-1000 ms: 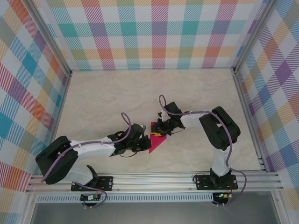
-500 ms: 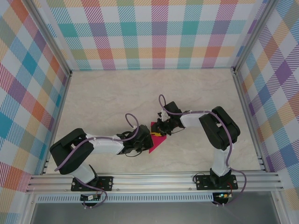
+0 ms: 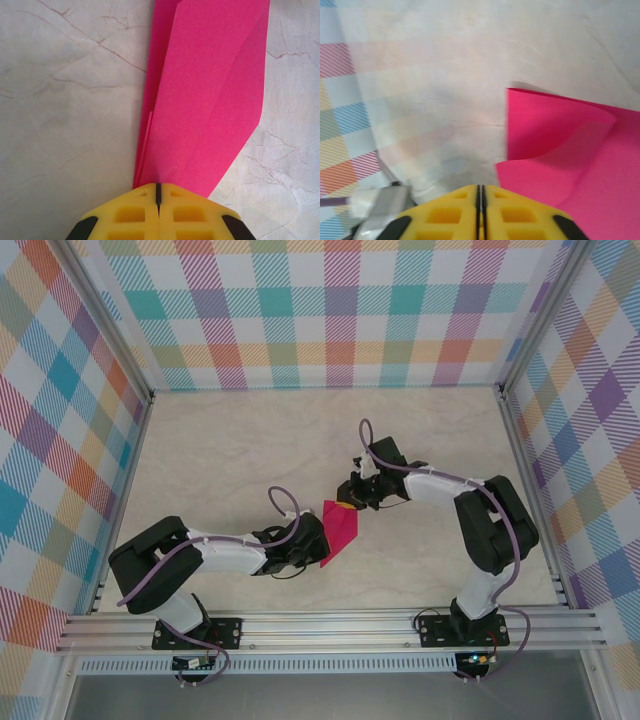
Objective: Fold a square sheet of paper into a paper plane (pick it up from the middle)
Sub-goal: Fourth fold the wing at the center of the table.
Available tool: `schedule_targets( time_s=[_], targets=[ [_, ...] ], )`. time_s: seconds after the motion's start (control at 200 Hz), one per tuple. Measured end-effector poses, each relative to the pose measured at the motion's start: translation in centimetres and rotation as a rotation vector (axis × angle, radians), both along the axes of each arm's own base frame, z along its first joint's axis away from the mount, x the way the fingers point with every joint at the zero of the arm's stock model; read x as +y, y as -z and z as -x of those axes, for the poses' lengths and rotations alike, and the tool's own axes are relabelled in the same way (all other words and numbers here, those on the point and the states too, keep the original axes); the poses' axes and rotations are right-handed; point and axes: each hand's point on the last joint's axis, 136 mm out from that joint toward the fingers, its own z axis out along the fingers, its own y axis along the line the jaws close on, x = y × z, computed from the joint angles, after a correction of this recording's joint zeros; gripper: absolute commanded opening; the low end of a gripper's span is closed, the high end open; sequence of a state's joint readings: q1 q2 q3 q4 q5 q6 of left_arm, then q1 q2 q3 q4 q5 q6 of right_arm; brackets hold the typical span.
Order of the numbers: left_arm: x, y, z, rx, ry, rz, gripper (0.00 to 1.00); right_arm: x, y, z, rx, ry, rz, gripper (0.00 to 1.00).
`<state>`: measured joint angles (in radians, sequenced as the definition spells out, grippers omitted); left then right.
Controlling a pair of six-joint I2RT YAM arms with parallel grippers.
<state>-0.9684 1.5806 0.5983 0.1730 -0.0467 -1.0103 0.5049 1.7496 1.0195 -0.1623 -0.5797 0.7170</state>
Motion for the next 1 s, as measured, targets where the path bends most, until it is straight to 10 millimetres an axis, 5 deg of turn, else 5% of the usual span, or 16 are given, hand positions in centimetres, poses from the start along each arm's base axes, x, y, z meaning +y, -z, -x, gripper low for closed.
schedule_targets(
  time_s=[0.1,0.265,0.395,0.66,1.0],
  targets=[
    [0.0,0.0,0.0,0.0,0.0,0.0,0.0,0.7,-0.6,1.2,-0.019,-0.036,-0.038,0.04],
    [0.0,0.0,0.0,0.0,0.0,-0.001,0.0,0.9,2.1,4.5,0.053,-0.083,-0.019,0.04],
    [0.0,0.2,0.0,0.002,0.001,-0.004,0.0,1.8,3.3,5.2,0.075,-0.107,-0.017,0.04],
    [0.1,0.4,0.1,0.0,0.004,-0.003,0.0,1.3,6.2,4.8,0.09,-0.081,0.05,0.05],
    [0.2,0.7,0.1,-0.012,0.004,0.013,0.0,0.3,6.7,1.8,0.005,-0.013,0.072,0.06]
  ],
)
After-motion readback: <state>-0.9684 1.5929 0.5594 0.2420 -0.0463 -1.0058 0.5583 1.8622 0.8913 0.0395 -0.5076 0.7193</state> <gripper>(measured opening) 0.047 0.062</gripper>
